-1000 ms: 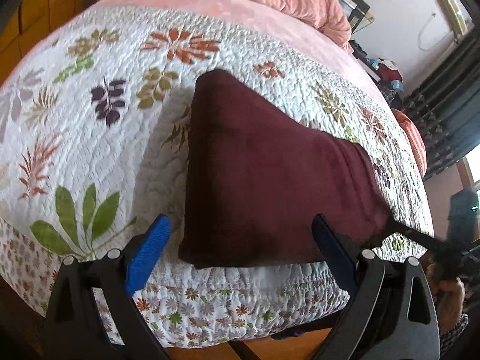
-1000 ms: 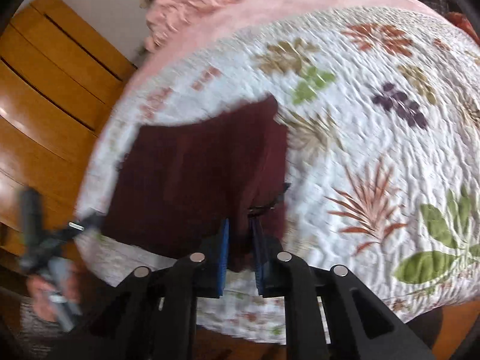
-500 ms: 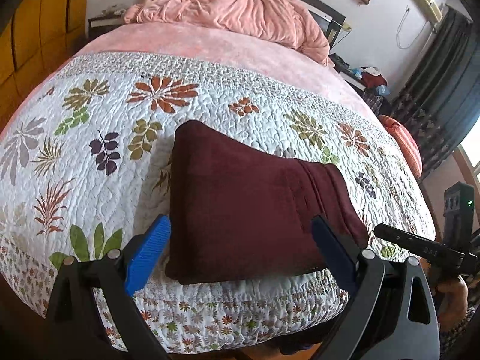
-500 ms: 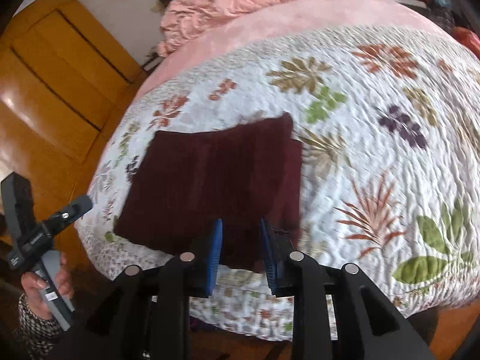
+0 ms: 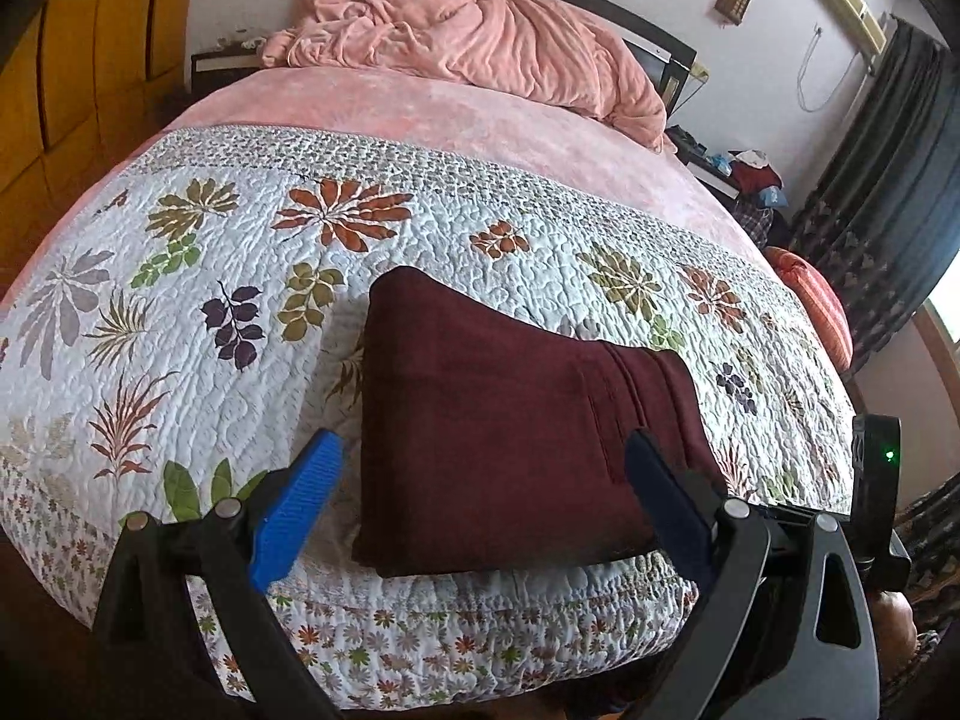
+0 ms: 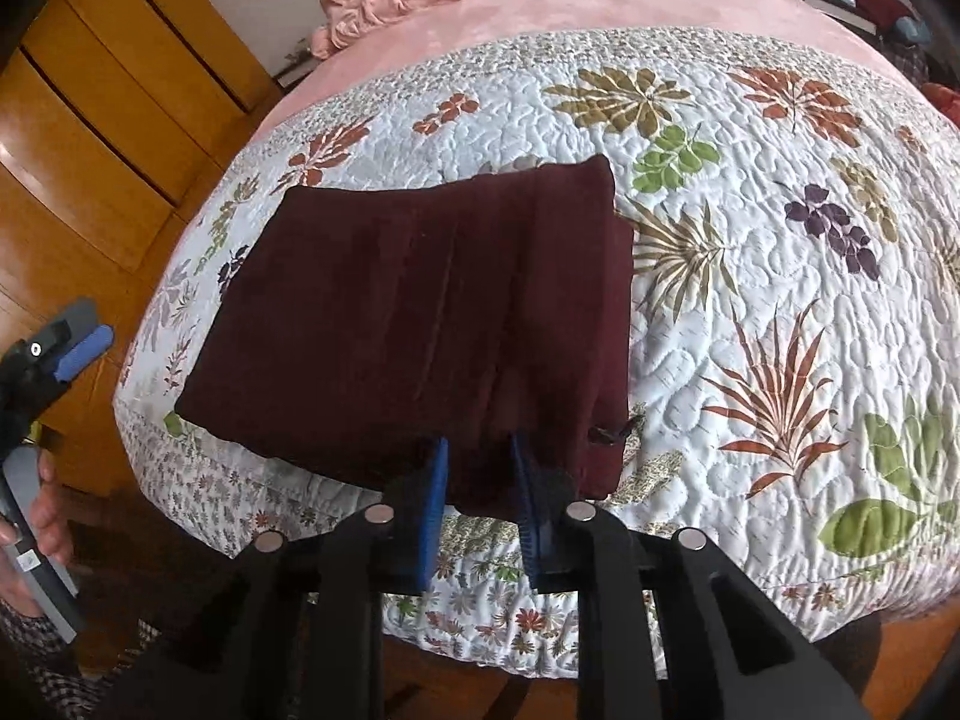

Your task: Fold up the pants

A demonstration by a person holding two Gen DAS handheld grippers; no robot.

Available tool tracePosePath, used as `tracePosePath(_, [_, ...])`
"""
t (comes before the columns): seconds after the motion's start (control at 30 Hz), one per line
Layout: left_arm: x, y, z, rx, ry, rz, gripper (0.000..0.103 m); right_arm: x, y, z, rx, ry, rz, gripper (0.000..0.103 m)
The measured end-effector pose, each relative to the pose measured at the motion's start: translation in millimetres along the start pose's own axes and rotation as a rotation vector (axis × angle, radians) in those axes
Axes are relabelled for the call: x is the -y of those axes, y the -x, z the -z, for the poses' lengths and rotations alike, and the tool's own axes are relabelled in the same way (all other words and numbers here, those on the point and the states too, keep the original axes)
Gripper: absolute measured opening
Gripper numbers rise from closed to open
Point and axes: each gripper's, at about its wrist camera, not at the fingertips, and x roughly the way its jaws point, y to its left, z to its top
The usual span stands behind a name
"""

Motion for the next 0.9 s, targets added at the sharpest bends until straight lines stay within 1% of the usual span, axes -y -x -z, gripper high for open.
tracePosePath(0.13, [2.8, 2.0, -0.2, 0.018, -0.033, -0.039, 0.095, 4.5, 2.8, -0.3, 0.009, -0.029, -0.031, 0.021])
tracePosePath(0.2, [5.1, 3.6, -0.6, 0.027, -0.055, -0.049, 0.095, 7.2, 9.9, -1.8, 0.032, -0.054, -0.077, 0.024])
tracePosePath(0.27, [6.1, 4.0, -1.5, 0.034, -0.069, -0.058, 0.095, 11.9, 16.8, -4.1, 0.05, -0.082, -0.122, 0.032])
tracePosePath(0.33, [7.1, 2.8, -2.5, 0.038, -0.08, -0.069, 0.095, 16.4, 21.4, -6.0, 0.065, -0.093, -0.121, 0.036])
tracePosePath(0.4, [7.9, 1.0, -2.8, 0.036, -0.087, -0.074, 0.095, 24.2, 24.7, -7.8, 0.079, -0.113, -0.136, 0.036])
tracePosePath(0.47, [8.4, -3.0, -3.0, 0.031, -0.097, -0.079, 0.096, 34.3, 25.6, -8.3, 0.087, -0.152, -0.165, 0.04])
tracePosePath(0.57, [7.2, -11.7, -1.2, 0.006, -0.1, -0.082, 0.096, 45.3, 22.7, -7.7, 0.084, -0.182, -0.158, 0.041])
tracePosePath(0.63, [1.9, -22.8, 1.5, -0.033, -0.092, -0.081, 0.097, 50.5, 19.4, -5.9, 0.074, -0.196, -0.158, 0.043])
tracePosePath(0.67, [-1.7, -28.6, 2.7, -0.058, -0.084, -0.067, 0.097, 52.9, 16.9, -5.0, 0.068, -0.205, -0.164, 0.045])
tracePosePath(0.73, [-16.6, -45.4, 5.5, -0.15, -0.03, -0.002, 0.097, 56.4, 12.8, -3.5, 0.059, -0.22, -0.175, 0.05])
tracePosePath(0.77, [-28.9, -56.8, 7.0, -0.218, 0.026, 0.051, 0.097, 57.4, 10.7, -2.5, 0.051, -0.225, -0.184, 0.053])
tracePosePath(0.83, [-48.2, -72.3, 10.0, -0.292, 0.124, 0.103, 0.097, 58.3, 7.7, -2.1, 0.045, -0.228, -0.2, 0.055])
tracePosePath(0.87, [-57.7, -78.6, 12.2, -0.321, 0.17, 0.114, 0.097, 59.3, 6.7, -1.8, 0.044, -0.231, -0.208, 0.056])
tracePosePath(0.9, [-68.5, -85.3, 14.1, -0.346, 0.216, 0.143, 0.097, 61.3, 5.4, -1.2, 0.039, -0.239, -0.223, 0.058])
